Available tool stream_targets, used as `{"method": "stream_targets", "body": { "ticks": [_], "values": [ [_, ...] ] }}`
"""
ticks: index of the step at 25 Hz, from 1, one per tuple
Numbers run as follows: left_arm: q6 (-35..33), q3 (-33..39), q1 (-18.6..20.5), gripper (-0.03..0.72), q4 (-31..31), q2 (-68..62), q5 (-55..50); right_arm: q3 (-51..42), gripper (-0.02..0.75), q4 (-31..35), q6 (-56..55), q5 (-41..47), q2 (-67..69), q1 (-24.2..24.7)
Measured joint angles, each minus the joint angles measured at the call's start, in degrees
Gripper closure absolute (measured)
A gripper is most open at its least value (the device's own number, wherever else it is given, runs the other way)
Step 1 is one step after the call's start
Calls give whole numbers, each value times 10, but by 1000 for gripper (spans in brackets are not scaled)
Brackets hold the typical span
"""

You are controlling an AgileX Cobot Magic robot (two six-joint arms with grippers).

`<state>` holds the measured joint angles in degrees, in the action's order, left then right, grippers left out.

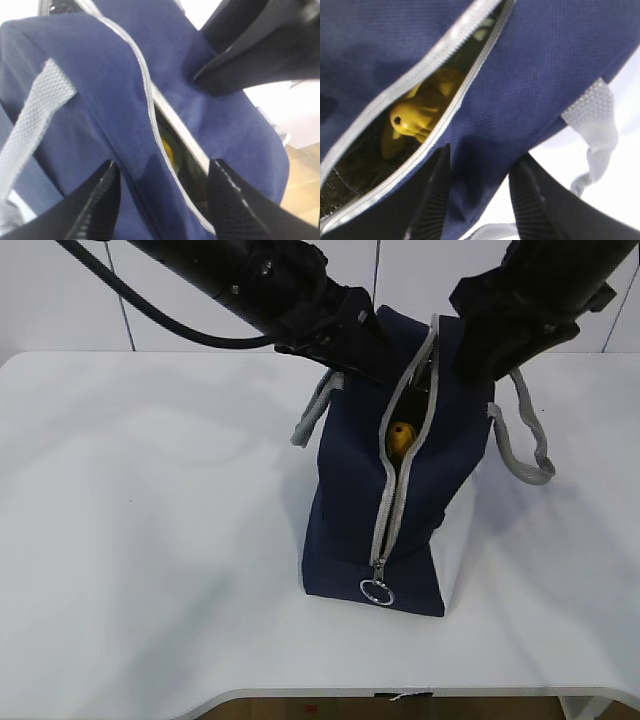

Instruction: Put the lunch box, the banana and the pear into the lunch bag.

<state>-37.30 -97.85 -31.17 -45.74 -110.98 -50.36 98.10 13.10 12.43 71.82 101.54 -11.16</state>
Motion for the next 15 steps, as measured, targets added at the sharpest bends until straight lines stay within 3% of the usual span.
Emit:
{"method": "stream_targets", "body": {
  "ticks": [10,15],
  "values": [
    [-23,-23,48,261,-41,58,-6,75,358,60,32,-1,0,0],
    [-35,-24,82,261,-52,104,-32,106,337,165,72,-1,-4,17]
  ]
}}
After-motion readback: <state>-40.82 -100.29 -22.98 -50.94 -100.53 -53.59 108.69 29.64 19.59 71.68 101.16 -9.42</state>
